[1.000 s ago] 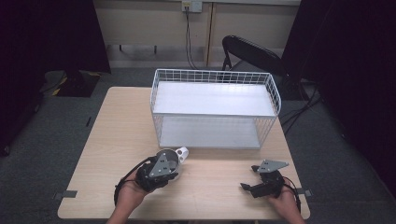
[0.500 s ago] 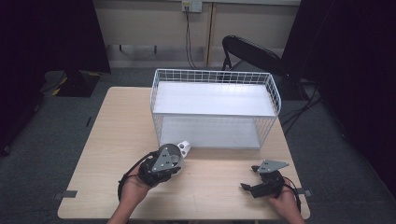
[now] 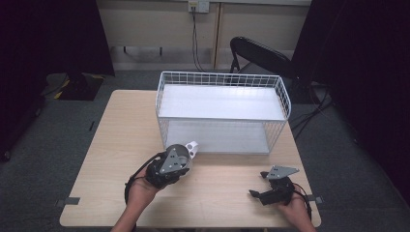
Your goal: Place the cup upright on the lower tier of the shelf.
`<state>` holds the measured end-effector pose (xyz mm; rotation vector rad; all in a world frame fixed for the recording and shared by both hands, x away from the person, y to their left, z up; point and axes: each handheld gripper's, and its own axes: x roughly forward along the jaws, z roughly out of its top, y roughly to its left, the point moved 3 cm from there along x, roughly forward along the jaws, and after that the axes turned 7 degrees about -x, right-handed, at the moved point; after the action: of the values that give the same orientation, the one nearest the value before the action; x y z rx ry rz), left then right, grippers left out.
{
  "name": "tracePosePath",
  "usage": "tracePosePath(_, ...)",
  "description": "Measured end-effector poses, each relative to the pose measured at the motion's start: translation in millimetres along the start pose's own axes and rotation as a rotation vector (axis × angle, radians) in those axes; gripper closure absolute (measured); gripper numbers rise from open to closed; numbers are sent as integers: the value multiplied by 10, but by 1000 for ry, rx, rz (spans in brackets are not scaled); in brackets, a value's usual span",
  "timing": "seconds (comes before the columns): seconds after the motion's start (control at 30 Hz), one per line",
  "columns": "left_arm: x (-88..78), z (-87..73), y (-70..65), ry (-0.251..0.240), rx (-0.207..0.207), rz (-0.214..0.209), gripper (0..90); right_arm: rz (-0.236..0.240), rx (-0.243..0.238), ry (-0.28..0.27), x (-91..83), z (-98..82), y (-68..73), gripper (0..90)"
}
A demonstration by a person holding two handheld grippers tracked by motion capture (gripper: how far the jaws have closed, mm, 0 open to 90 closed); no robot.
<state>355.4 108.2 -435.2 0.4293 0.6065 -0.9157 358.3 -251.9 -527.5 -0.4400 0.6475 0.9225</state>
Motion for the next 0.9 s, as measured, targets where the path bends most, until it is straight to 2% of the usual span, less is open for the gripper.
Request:
tracePosePath(0.47, 19, 106, 71, -17, -12, 34, 829, 1, 0, 0, -3, -2, 1, 130)
tracePosePath(0.9, 62, 209, 122, -17, -13, 44, 829, 2, -1, 0, -7, -5, 3, 130)
